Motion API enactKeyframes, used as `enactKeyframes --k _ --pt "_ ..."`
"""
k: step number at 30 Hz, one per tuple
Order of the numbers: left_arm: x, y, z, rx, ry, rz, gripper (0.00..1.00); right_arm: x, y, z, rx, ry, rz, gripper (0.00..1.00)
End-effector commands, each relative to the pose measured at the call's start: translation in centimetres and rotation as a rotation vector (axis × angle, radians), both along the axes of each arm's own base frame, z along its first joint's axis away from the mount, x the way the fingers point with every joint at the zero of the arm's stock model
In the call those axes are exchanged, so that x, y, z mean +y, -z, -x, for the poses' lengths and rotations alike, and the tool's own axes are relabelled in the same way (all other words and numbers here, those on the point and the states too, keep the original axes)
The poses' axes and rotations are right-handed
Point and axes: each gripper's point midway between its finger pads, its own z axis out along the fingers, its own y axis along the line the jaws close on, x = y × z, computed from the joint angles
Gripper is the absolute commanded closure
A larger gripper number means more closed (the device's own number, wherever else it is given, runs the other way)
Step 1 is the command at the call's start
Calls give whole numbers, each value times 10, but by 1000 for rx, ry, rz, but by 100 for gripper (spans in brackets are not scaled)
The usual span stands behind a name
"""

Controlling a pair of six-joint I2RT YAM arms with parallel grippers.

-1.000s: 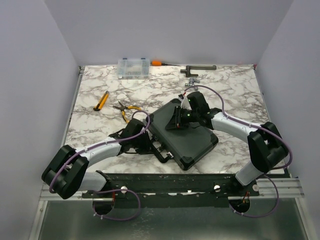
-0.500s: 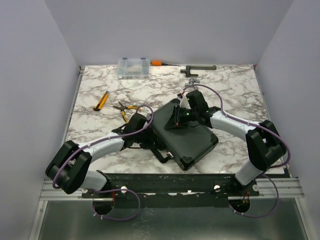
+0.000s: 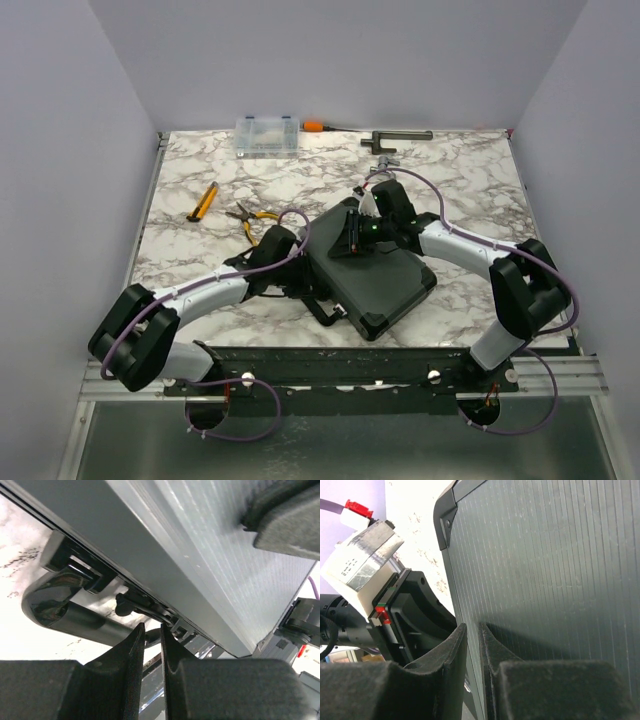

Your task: Pack up texas hold em set

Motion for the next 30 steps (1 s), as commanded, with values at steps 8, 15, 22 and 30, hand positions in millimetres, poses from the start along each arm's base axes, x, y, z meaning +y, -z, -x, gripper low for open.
enactKeyframes --k 8,15,22,30 --pt "-19 -43 -10 -88 14 117 81 -66 110 51 228 14 388 79" --pt "-10 -34 -6 -71 -18 80 82 -67 111 52 226 11 390 79" --pt "17 -12 7 -39 -29 -66 92 -68 110 55 227 9 389 79" --pt "20 8 8 -8 -42 -117 99 -69 110 56 235 10 394 80"
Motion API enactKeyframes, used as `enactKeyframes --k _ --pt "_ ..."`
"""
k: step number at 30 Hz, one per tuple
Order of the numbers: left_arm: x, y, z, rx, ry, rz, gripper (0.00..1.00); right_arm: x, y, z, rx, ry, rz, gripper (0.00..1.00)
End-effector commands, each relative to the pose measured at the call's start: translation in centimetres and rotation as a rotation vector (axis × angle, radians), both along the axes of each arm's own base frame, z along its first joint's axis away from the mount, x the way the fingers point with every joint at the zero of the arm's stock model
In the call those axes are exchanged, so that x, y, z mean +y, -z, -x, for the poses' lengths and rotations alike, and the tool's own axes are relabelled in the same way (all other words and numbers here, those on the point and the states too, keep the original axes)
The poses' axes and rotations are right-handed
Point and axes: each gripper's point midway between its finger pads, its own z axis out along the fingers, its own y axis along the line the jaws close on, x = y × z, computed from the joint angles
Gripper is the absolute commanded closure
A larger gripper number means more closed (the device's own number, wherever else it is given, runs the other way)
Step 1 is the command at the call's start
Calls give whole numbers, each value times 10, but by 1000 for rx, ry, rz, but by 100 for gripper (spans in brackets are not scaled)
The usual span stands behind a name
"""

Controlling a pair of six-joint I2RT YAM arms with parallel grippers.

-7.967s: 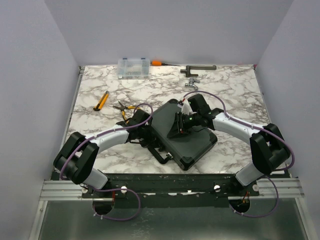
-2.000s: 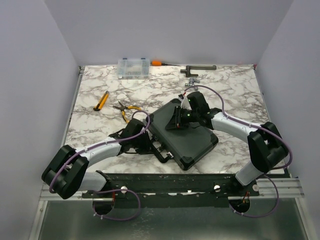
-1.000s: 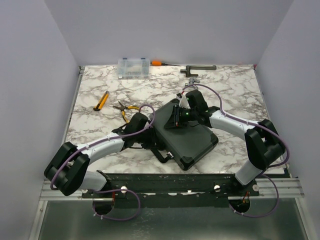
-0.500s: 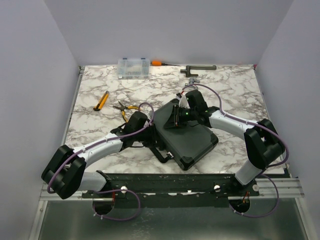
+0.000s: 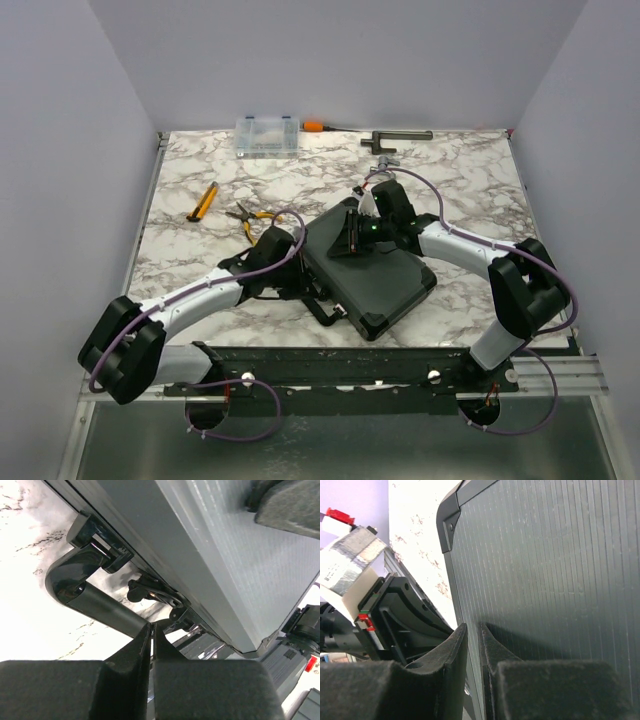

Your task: Pack up texas hold em set

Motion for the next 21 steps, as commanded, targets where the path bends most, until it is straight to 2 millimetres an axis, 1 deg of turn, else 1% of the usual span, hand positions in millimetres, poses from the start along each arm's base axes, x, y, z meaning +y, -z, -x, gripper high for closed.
enactKeyframes --k 1,10,18,21 --pt "4 20 2 26 -8 -59 100 -72 108 59 250 16 412 80" --pt "0 40 -2 104 -77 -85 100 -76 110 64 264 13 422 80" --pt "-9 45 -6 134 -87 -81 100 -76 112 67 275 10 418 81" --pt "-3 54 -5 178 -127 -139 100 -76 112 67 277 11 416 81"
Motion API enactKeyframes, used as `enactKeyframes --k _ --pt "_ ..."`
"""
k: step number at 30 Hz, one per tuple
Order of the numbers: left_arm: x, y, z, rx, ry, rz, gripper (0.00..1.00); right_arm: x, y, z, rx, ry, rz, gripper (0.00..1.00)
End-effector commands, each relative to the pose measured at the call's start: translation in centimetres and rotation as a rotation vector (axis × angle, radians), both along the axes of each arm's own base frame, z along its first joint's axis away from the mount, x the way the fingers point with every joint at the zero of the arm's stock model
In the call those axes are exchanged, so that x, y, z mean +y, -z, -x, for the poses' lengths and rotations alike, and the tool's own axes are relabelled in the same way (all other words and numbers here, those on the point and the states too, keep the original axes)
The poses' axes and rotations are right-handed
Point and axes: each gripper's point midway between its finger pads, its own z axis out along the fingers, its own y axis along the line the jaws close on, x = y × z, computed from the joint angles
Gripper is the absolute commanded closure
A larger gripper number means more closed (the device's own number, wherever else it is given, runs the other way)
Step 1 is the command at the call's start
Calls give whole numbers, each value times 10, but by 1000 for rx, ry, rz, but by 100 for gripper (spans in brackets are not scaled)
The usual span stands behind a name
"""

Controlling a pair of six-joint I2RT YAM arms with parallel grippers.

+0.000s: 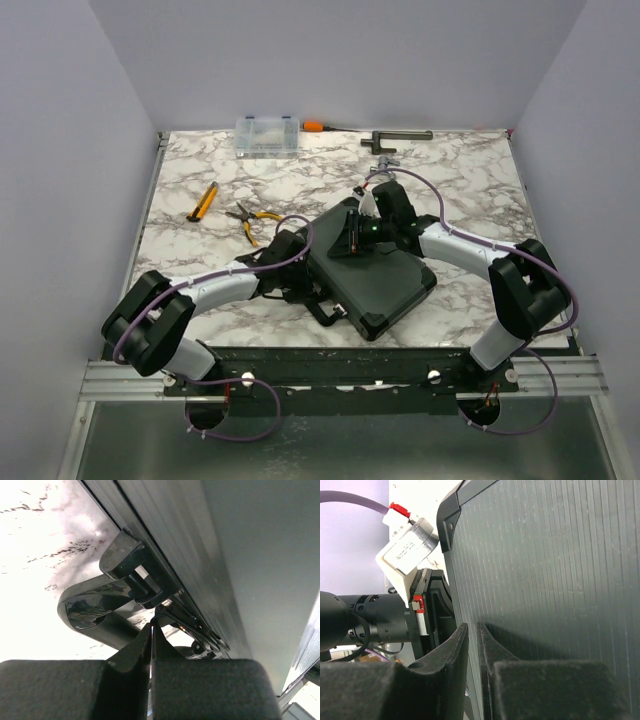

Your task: Pack up texas hold em set

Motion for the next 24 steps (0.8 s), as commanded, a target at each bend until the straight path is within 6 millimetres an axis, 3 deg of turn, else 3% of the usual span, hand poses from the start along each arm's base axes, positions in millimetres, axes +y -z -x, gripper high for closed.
enactKeyframes --k 1,11,24 --pt "5 13 -2 56 -56 -81 100 -75 111 67 285 12 418 81" --pt "-6 22 -6 124 -109 -91 100 -76 114 70 292 5 416 82" --pt "-4 59 8 276 -218 -141 100 -73 118 72 312 5 402 82"
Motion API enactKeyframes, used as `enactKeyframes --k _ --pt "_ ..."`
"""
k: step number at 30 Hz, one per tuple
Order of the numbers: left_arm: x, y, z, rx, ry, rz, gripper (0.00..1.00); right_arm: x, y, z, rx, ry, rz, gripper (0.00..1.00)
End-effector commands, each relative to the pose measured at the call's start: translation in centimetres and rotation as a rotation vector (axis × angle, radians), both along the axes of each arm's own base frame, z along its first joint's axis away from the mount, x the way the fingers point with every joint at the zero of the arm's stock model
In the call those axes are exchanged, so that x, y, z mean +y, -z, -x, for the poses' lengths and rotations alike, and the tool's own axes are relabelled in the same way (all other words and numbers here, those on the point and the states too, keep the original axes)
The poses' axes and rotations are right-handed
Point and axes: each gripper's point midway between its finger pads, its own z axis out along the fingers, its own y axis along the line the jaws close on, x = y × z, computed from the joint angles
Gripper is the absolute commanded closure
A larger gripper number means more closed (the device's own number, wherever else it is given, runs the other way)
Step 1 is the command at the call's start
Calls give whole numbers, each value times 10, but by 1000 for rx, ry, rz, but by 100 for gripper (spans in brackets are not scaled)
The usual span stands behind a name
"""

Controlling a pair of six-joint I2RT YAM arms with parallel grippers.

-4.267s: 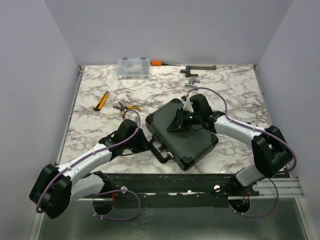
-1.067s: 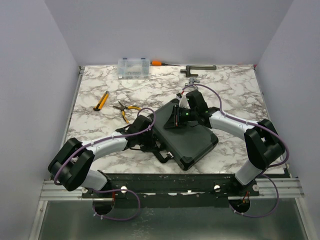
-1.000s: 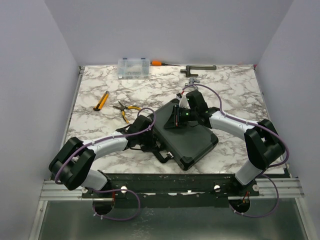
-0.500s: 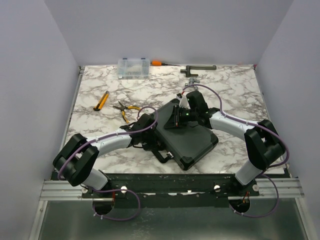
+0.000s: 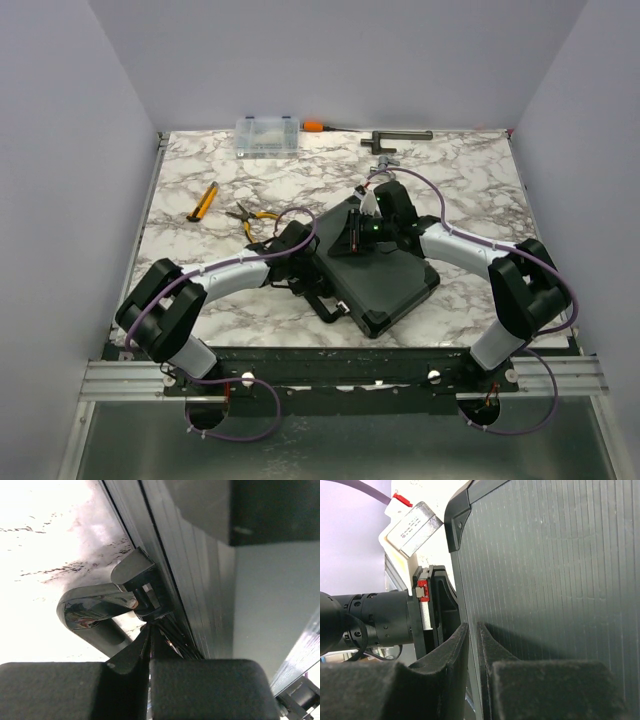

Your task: Pack up texas hold em set

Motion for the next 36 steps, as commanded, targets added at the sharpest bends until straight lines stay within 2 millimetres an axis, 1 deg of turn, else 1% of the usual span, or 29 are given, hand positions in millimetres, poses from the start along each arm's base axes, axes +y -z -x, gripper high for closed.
enactKeyframes --k 1,7,14,16,19,25,30,35,36 --pt "7 60 28 183 -72 -67 100 -72 118 78 333 -1 412 82" --pt "7 78 35 228 -98 -61 100 -73 122 81 350 2 411 82" --pt "8 89 34 236 -66 -133 100 -74 124 83 357 4 415 83" --pt "7 88 32 227 -59 -137 100 -74 123 82 357 6 413 83" --pt "8 77 26 178 -52 -145 100 -74 121 82 350 8 413 83" --pt "17 44 15 85 -54 -174 100 -74 115 78 325 15 410 83" --pt "26 20 10 28 -72 -194 100 -72 110 73 307 22 402 83" --pt "37 -2 8 -12 -71 -225 100 -68 99 64 271 30 391 83" --pt "41 -6 5 -38 -80 -243 100 -67 95 61 257 33 390 83"
